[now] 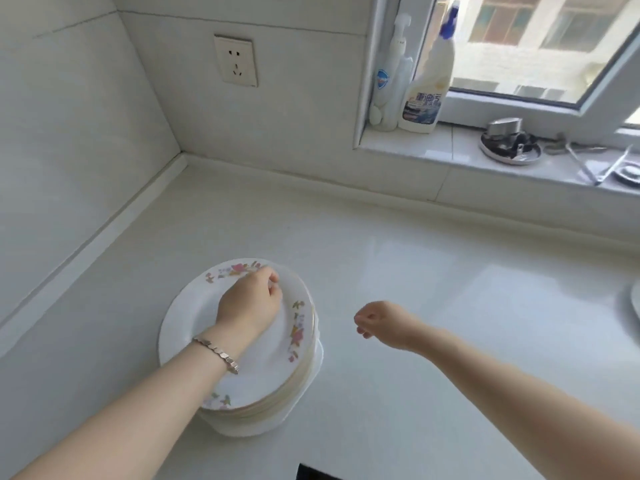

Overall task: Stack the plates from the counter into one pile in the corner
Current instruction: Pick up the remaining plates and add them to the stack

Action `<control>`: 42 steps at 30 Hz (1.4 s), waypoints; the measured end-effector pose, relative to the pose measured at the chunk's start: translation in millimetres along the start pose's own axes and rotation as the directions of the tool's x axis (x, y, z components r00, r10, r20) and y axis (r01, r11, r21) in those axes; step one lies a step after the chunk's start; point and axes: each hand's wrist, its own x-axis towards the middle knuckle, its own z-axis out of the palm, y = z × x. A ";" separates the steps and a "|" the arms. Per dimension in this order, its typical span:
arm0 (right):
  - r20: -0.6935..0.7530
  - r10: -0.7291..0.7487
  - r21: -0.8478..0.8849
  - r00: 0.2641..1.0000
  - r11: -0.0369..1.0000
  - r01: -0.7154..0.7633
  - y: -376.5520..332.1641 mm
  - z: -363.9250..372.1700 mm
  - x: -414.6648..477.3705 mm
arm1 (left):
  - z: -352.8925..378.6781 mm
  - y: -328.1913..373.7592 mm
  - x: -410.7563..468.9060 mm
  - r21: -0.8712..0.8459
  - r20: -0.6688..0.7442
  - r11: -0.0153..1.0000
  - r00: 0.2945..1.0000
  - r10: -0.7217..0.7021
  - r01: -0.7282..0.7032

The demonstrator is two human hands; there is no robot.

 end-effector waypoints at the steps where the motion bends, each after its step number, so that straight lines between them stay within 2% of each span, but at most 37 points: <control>1: -0.013 0.024 -0.045 1.000 0.999 -0.025 15.1 -12.2 -7.7 | 10.9 20.2 4.1 0.006 0.050 0.999 0.998 0.046 -0.046; 4: -0.077 0.109 -0.108 0.991 0.987 -0.117 66.6 -50.3 -35.6 | 47.4 86.0 7.6 0.034 0.217 0.984 0.962 0.165 -0.177; 11: -0.252 0.319 -0.003 0.914 0.944 -0.330 215.3 -128.4 -121.2 | 143.5 241.0 -32.0 0.057 0.482 0.914 0.813 0.328 -0.402; 15: -0.323 0.401 0.051 0.857 0.912 -0.408 312.2 -162.8 -172.2 | 208.0 327.7 -74.3 0.025 0.553 0.890 0.748 0.367 -0.455; 20: -0.332 0.498 0.156 0.801 0.867 -0.474 432.9 -200.5 -238.1 | 291.0 426.4 -135.9 -0.021 0.639 0.899 0.686 0.349 -0.438; 24: -0.339 0.565 0.328 0.752 0.820 -0.469 502.5 -222.3 -280.1 | 347.6 481.7 -176.5 -0.076 0.676 0.946 0.681 0.282 -0.317; 26: -0.354 0.598 0.410 0.719 0.790 -0.456 528.3 -228.1 -295.8 | 372.1 498.5 -195.6 -0.101 0.711 0.979 0.675 0.197 -0.178; 28: -0.365 0.626 0.478 0.689 0.761 -0.438 549.3 -231.3 -307.8 | 394.6 510.7 -211.7 -0.118 0.762 0.993 0.643 0.076 0.022; 30: -0.372 0.641 0.516 0.672 0.744 -0.424 565.0 -233.7 -317.3 | 411.3 520.7 -223.0 -0.165 0.786 0.954 0.618 -0.027 0.251; 33: -0.393 0.650 0.565 0.651 0.729 -0.388 579.9 -237.0 -327.8 | 423.2 532.5 -229.6 -0.251 0.779 0.856 0.619 -0.099 0.452; 35: -0.414 0.652 0.580 0.635 0.727 -0.368 586.2 -239.5 -333.0 | 426.5 535.8 -230.8 -0.265 0.795 0.804 0.592 -0.131 0.533; 39: -0.460 0.644 0.597 0.612 0.734 -0.324 592.8 -247.5 -339.6 | 423.0 541.1 -235.2 -0.265 0.813 0.759 0.561 -0.155 0.594; 42: -0.478 0.632 0.589 0.611 0.746 -0.311 594.7 -254.2 -340.1 | 425.2 544.7 -241.0 -0.281 0.795 0.737 0.579 -0.180 0.614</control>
